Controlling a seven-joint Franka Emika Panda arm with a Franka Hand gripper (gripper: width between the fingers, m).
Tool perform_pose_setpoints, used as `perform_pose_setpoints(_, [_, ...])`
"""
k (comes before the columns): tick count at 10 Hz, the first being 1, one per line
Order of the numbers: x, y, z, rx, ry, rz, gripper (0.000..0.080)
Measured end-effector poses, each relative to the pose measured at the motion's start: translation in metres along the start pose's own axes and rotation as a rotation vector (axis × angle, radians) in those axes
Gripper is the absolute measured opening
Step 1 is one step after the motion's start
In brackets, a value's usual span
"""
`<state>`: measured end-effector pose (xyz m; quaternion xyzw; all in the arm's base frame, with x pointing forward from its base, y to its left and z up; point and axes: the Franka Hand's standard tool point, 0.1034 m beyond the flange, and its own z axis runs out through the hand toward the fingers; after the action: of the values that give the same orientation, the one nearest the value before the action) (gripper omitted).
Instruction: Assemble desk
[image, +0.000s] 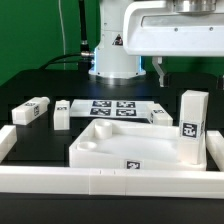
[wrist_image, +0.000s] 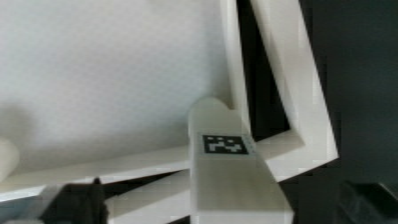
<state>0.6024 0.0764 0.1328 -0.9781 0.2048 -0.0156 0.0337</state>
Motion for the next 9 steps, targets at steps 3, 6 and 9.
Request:
perform_pose_setpoints(3, [-0.003,-0.002,0.002,-0.001,0.001,-0.017,0.0648])
perform_pose_setpoints(6, [-0.034,-0.002,0.015,-0.013,-0.001,-0.307,0.0648])
perform_pose_setpoints(9, [-0.054,0.007,0.023,-0.021,-0.028,-0.409,0.0648])
